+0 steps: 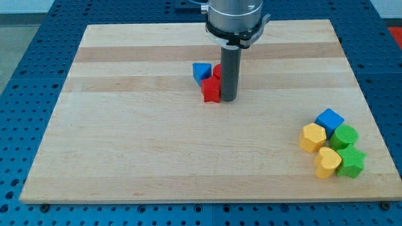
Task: Slide the green star a bit up
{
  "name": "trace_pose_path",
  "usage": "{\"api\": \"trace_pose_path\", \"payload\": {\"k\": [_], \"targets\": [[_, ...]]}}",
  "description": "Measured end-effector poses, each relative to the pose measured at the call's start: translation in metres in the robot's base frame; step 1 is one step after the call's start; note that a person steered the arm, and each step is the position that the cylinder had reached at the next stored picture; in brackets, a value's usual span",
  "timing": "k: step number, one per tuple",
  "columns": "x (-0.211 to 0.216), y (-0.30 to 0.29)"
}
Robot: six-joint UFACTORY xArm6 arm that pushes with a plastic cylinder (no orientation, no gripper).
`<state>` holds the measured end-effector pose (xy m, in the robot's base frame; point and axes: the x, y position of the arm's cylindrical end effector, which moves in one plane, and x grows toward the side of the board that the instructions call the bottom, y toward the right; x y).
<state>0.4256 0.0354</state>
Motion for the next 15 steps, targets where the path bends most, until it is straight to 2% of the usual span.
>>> {"api": "trace_pose_path", "payload": {"k": [2,3,5,7,12,15], "targets": [[-0.002,0.010],[-0.011,0.057],[-0.012,0.188],[0.030,0.259],[0.179,0.273],[0.186,0.265]]}}
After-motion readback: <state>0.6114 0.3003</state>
